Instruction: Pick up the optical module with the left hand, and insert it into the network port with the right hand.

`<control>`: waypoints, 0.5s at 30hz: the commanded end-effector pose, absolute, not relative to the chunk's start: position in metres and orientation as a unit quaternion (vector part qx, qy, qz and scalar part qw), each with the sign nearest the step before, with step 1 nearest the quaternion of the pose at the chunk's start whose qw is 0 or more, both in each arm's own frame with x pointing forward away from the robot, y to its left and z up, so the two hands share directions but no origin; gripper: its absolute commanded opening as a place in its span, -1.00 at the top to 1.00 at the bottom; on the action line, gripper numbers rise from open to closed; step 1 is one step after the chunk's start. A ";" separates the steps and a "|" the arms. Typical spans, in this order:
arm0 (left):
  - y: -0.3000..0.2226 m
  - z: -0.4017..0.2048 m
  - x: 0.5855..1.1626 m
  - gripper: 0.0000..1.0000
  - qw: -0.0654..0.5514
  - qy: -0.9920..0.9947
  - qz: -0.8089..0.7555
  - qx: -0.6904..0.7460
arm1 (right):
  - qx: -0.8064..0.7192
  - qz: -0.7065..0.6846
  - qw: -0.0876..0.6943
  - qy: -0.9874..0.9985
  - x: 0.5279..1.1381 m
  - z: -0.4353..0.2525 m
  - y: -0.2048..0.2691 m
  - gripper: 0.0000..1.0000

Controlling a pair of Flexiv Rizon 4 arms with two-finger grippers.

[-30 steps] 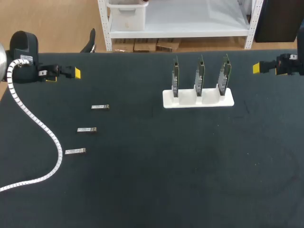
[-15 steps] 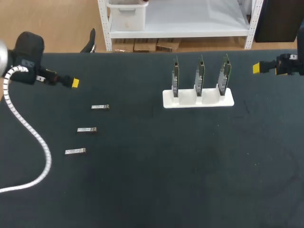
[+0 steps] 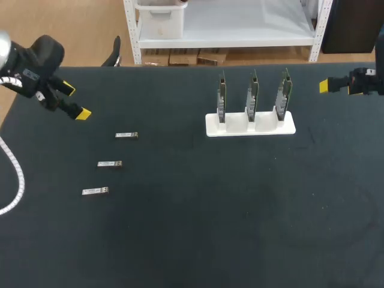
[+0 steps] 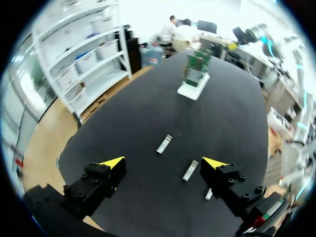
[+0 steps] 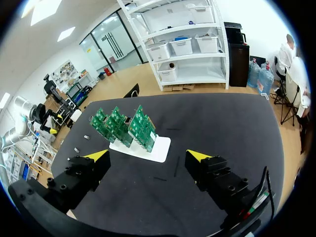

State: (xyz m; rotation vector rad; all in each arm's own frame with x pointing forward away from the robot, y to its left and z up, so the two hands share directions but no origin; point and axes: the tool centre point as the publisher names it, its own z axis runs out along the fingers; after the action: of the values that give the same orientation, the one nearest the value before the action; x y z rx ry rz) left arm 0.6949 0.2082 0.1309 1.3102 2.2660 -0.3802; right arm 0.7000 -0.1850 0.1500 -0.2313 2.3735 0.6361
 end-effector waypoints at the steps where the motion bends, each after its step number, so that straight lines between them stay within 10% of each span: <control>1: 0.208 0.134 0.697 -1.00 0.211 0.761 -0.157 0.594 | -0.088 0.243 0.330 0.908 0.700 0.150 -0.185 -1.00; 15: 0.208 0.132 0.694 -1.00 0.208 0.760 -0.141 0.600 | -0.088 0.243 0.330 0.908 0.700 0.150 -0.185 -1.00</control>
State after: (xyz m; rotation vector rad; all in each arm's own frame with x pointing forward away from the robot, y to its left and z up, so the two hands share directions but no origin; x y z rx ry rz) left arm 0.6939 0.2085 0.1342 1.6469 2.1143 -0.4259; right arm 0.7000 -0.1851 0.1500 -0.2313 2.3735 0.6361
